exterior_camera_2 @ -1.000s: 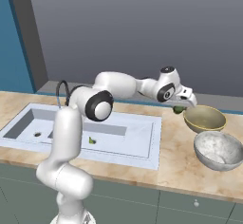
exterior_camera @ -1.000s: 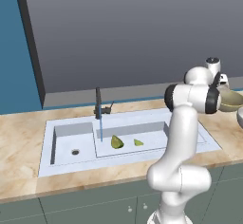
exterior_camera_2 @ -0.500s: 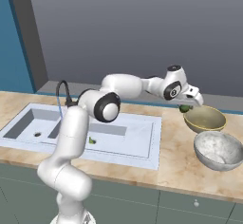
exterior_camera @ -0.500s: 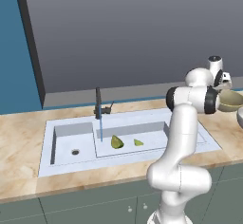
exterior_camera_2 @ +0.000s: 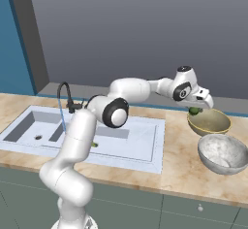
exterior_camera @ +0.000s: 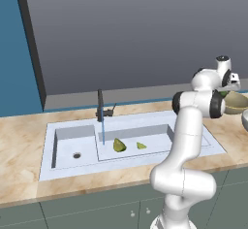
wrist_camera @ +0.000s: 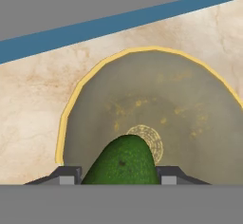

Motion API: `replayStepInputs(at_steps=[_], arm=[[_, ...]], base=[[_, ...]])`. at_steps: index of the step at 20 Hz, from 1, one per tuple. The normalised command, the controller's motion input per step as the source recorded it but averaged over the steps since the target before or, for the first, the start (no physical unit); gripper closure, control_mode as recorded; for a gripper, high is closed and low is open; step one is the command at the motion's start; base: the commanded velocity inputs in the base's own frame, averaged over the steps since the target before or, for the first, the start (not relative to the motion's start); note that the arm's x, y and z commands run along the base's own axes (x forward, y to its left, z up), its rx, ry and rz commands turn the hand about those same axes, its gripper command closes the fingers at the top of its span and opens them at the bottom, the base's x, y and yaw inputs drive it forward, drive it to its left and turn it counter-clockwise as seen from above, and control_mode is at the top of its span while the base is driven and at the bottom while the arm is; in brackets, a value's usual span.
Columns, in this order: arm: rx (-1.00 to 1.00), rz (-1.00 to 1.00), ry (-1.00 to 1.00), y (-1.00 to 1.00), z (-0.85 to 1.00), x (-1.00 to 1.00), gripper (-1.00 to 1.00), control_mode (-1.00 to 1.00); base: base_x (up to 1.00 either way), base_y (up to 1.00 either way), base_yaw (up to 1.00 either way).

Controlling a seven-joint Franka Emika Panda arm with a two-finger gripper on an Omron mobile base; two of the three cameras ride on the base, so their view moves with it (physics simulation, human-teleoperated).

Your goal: Pick the lemon wedges from the sink and place them in one bowl. Place the avocado in the other bowl. Then turn off the sink faucet.

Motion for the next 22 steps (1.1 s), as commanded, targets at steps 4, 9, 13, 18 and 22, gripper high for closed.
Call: replayStepInputs(at_steps=[4,9,13,18,22], arm=[[0.04,0.00,0.06,-0.28,-0.22,0.00,1.00,-1.00],[0.04,0.00,0.09,-0.22,-0.17,0.00,1.00,-1.00],[0.01,0.00,0.04,-0.19,0.00,0.05,1.00,-1.00],[0.00,0.00,0.02,-0.08,-0.04,0.02,-1.00,-1.00],[0.00,0.00,0.05,0.00,-0.22,0.00,-1.00,-1.00]], base=[[0.00,0.00,0.00],[0.00,0.00,0.00],[0.00,0.00,0.00],[0.00,0.00,0.00],[0.00,0.00,0.00]])
